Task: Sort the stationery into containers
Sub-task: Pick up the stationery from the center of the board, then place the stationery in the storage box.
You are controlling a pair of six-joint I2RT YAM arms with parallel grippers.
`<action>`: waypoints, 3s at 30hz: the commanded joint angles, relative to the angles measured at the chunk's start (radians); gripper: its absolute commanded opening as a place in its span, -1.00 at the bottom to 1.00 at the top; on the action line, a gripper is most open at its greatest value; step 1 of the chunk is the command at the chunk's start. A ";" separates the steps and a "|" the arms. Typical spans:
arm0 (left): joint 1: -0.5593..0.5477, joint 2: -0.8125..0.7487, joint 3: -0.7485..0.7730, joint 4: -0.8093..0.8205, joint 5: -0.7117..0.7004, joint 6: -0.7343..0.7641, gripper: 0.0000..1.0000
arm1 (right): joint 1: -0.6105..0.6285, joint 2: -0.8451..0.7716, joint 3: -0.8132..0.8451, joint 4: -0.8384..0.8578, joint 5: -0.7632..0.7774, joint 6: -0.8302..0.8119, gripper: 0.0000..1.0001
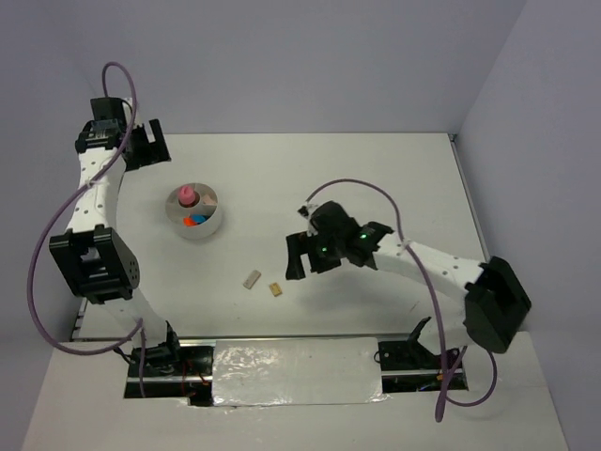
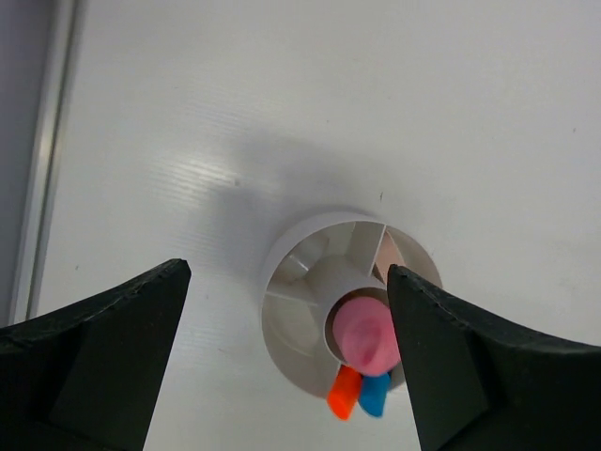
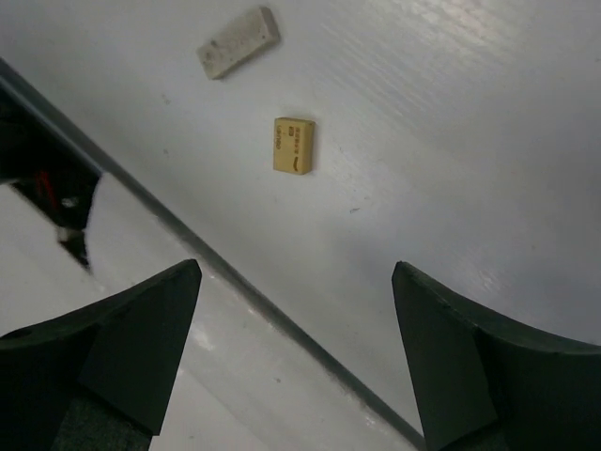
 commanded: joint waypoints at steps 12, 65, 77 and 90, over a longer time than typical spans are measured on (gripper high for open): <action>0.089 -0.518 -0.403 0.098 0.308 -0.384 0.99 | 0.277 0.535 0.307 -0.043 0.381 -0.059 0.29; -0.479 -0.635 -0.700 0.485 0.736 -0.790 0.52 | 0.114 -0.048 0.224 0.419 0.010 -0.432 -0.62; -0.496 -0.649 -0.743 0.557 0.762 -0.839 0.08 | 0.116 0.030 0.335 0.375 0.082 -0.443 -0.59; -0.500 -0.640 -0.726 0.540 0.768 -0.805 0.17 | 0.096 0.096 0.398 0.319 0.105 -0.415 -0.59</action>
